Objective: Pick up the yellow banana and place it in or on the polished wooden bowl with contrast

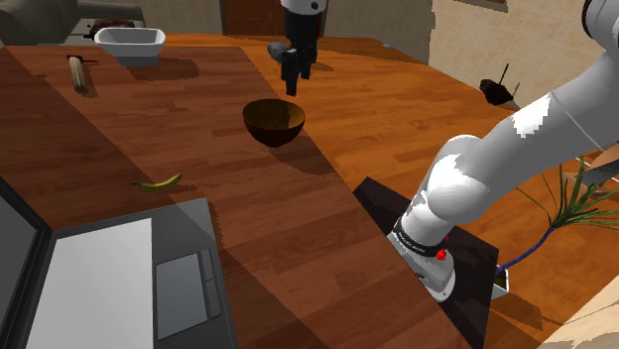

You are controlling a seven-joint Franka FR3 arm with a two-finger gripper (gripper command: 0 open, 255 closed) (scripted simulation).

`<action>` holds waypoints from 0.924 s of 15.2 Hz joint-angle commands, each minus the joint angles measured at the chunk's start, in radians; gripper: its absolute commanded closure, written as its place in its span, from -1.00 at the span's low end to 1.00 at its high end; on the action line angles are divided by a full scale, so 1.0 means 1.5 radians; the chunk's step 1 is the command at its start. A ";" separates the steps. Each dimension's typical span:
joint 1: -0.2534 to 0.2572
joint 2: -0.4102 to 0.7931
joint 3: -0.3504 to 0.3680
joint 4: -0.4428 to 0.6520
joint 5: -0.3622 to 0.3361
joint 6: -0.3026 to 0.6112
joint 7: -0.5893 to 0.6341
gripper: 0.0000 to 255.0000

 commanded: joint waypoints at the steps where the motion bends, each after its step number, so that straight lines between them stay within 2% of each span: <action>1: 0.012 0.048 0.009 0.025 0.001 0.022 -0.017 -1.00; 14: 0.087 0.299 0.084 0.184 -0.019 0.107 -0.112 -1.00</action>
